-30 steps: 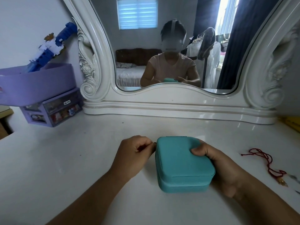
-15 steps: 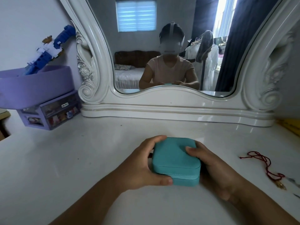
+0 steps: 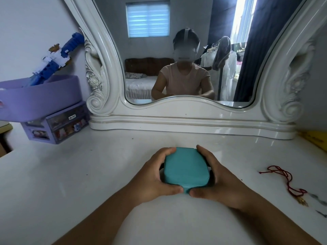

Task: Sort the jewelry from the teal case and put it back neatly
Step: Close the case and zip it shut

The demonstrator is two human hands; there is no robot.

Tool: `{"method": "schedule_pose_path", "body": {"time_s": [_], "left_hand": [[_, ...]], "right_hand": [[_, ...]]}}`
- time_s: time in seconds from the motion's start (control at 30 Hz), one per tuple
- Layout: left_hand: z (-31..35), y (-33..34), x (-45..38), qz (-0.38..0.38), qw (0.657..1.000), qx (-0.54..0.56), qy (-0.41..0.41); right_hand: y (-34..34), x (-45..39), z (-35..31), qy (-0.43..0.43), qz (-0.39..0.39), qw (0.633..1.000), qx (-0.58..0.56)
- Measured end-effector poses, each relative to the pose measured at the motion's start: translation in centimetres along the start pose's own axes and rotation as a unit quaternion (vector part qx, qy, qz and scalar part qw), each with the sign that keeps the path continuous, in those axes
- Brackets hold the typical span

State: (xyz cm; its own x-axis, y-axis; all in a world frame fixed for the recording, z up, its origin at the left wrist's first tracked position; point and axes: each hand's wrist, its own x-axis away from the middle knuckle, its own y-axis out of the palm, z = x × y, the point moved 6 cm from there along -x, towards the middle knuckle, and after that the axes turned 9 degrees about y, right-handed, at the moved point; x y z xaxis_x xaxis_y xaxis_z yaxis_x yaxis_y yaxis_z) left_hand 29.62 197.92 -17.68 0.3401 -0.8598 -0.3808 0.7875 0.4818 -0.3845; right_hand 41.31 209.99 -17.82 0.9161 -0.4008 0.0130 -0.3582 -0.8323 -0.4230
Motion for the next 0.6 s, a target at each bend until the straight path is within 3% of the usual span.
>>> {"method": "schedule_pose_path", "body": {"time_s": [0.1,0.2,0.33,0.4,0.6], "left_hand": [[-1.0,0.1,-0.3,0.008,1.000,0.018,-0.009],[-1.4,0.0,-0.5,0.045,0.999,-0.015,-0.009],[-0.8,-1.4,-0.3,0.168,0.970,-0.175,-0.015],[-0.5,-1.9,-0.2,0.205,0.957,-0.204,-0.007],[-0.9,-1.8,-0.2,0.201,0.961,-0.188,0.013]], "right_hand": [[0.0,-0.4,-0.2,-0.003,0.022,1.000,0.016],[-0.4,-0.6,-0.3,-0.006,0.097,0.994,0.047],[-1.1,-0.4,-0.4,-0.019,0.227,0.960,0.162],[-1.0,-0.3,-0.3,-0.044,0.232,0.954,0.183],[-0.8,-0.1,-0.1,-0.076,0.213,0.958,0.178]]}}
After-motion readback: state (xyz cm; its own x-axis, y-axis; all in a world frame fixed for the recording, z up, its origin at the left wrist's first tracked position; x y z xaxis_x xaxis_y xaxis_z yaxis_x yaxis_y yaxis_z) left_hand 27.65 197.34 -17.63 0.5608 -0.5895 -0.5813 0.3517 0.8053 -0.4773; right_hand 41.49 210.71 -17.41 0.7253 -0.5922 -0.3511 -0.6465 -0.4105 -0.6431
